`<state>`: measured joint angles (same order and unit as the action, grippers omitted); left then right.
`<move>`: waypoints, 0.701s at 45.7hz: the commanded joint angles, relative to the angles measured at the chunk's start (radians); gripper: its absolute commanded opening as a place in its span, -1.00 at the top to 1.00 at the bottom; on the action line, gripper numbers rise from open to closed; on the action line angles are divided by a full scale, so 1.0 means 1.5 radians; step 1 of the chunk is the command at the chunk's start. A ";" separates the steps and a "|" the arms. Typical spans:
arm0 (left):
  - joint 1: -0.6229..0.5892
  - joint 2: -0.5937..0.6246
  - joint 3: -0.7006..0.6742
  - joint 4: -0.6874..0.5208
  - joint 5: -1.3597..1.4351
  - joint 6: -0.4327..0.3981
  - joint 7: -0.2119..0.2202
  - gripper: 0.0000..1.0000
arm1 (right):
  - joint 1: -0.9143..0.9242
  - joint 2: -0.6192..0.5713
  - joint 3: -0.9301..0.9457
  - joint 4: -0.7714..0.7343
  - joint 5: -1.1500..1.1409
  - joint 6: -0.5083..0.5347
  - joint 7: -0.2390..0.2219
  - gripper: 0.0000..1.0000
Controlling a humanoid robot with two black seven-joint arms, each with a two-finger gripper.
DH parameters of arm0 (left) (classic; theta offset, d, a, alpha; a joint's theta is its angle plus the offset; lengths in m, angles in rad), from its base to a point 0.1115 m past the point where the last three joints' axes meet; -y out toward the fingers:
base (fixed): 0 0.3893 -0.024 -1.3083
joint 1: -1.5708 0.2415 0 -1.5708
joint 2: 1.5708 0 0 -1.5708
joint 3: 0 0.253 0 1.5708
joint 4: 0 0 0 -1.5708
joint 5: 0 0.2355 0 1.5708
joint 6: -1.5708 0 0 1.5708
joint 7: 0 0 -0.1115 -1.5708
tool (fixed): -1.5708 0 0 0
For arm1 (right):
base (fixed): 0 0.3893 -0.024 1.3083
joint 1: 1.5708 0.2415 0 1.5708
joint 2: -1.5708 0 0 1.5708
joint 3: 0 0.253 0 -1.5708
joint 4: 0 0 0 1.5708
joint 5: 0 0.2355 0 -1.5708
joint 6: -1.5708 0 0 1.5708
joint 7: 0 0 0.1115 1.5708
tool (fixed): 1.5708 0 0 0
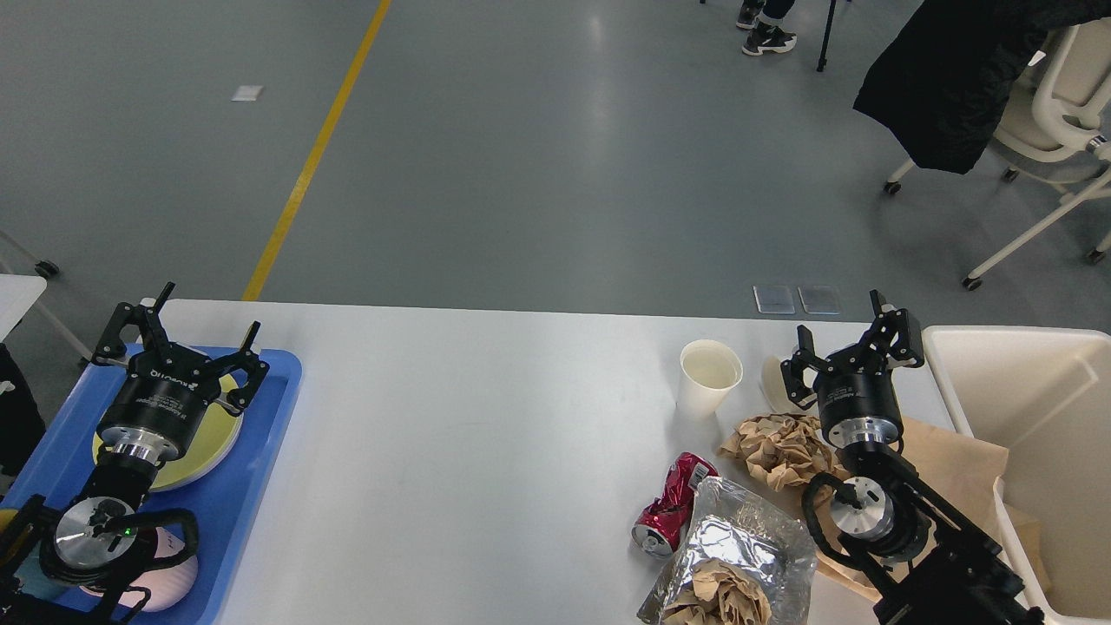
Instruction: Tidy desktop
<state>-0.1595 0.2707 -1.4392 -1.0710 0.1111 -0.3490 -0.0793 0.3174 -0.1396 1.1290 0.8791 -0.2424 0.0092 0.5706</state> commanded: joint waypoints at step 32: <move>-0.061 -0.104 0.006 0.154 -0.007 -0.114 -0.110 -0.93 | 0.001 0.000 0.000 -0.001 0.000 -0.001 0.000 -1.00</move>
<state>-0.2538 0.1156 -1.4391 -0.8611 0.1081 -0.4651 -0.2208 0.3189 -0.1396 1.1290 0.8774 -0.2425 0.0092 0.5706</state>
